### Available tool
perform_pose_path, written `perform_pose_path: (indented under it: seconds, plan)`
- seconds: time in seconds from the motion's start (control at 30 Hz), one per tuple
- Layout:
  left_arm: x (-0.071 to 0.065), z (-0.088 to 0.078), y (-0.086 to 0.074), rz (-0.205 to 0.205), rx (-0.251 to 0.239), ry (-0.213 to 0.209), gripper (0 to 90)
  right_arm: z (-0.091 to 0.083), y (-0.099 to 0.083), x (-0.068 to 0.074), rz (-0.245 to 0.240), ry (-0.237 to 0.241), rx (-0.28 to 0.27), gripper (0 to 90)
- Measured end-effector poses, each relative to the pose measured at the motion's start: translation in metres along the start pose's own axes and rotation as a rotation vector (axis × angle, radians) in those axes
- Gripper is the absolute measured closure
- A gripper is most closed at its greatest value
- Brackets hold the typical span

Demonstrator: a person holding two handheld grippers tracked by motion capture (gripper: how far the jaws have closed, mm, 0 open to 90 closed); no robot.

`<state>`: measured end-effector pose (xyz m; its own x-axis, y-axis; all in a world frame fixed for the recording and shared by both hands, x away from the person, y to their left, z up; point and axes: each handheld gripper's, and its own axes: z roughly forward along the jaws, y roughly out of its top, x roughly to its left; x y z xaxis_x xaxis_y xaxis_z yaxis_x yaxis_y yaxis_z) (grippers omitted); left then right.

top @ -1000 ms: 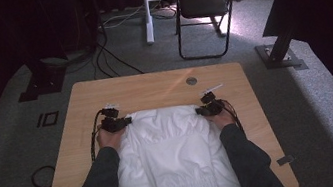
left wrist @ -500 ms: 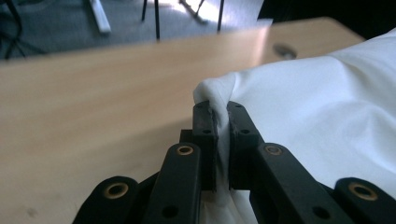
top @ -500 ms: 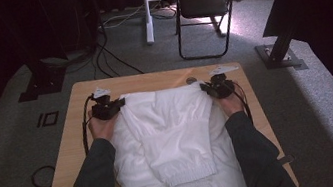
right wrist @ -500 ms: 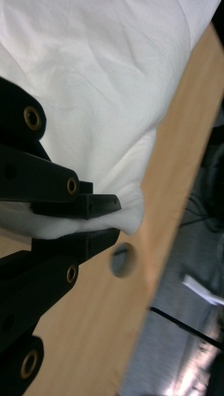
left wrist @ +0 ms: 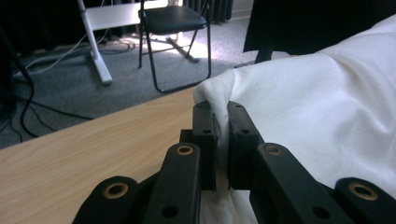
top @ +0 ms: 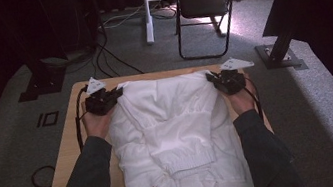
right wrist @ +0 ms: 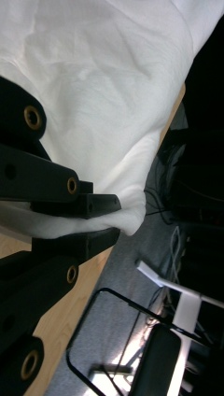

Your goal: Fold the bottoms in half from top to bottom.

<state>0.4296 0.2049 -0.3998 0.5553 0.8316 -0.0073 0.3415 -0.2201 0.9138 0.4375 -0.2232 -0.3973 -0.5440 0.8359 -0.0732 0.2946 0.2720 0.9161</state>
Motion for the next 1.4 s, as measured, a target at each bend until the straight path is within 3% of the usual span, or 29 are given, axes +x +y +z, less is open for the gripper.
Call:
perform_pose_path:
  seconds: [0.13, 0.33, 0.47, 0.8, 1.07, 1.2, 1.23, 1.4]
  plan:
    - [-0.011, -0.017, -0.005, 0.035, -0.014, -0.025, 85.3, -0.018, -0.004, 0.009, -0.041, 0.001, -0.02, 84.2]
    - [-0.03, -0.044, -0.025, 0.079, -0.016, -0.071, 85.5, -0.042, -0.024, 0.02, -0.057, 0.026, -0.023, 84.2]
    - [-0.037, -0.055, -0.039, 0.081, -0.012, -0.095, 85.6, -0.053, -0.042, 0.029, -0.065, 0.039, -0.016, 84.2]
    - [-0.054, -0.072, -0.071, 0.061, 0.004, -0.142, 85.6, -0.07, -0.082, 0.042, -0.029, 0.076, 0.02, 84.2]
    - [-0.068, -0.077, -0.111, 0.041, 0.081, -0.184, 85.7, -0.081, -0.127, 0.056, 0.019, 0.121, 0.092, 84.0]
    - [-0.07, -0.075, -0.126, 0.021, 0.119, -0.195, 85.7, -0.082, -0.141, 0.062, 0.014, 0.135, 0.129, 83.9]
    - [-0.075, -0.072, -0.137, 0.035, 0.165, -0.174, 85.7, -0.082, -0.146, 0.064, 0.016, 0.14, 0.14, 83.9]
    - [-0.09, -0.058, -0.159, 0.07, 0.27, -0.164, 85.7, -0.075, -0.167, 0.074, 0.004, 0.159, 0.223, 83.9]
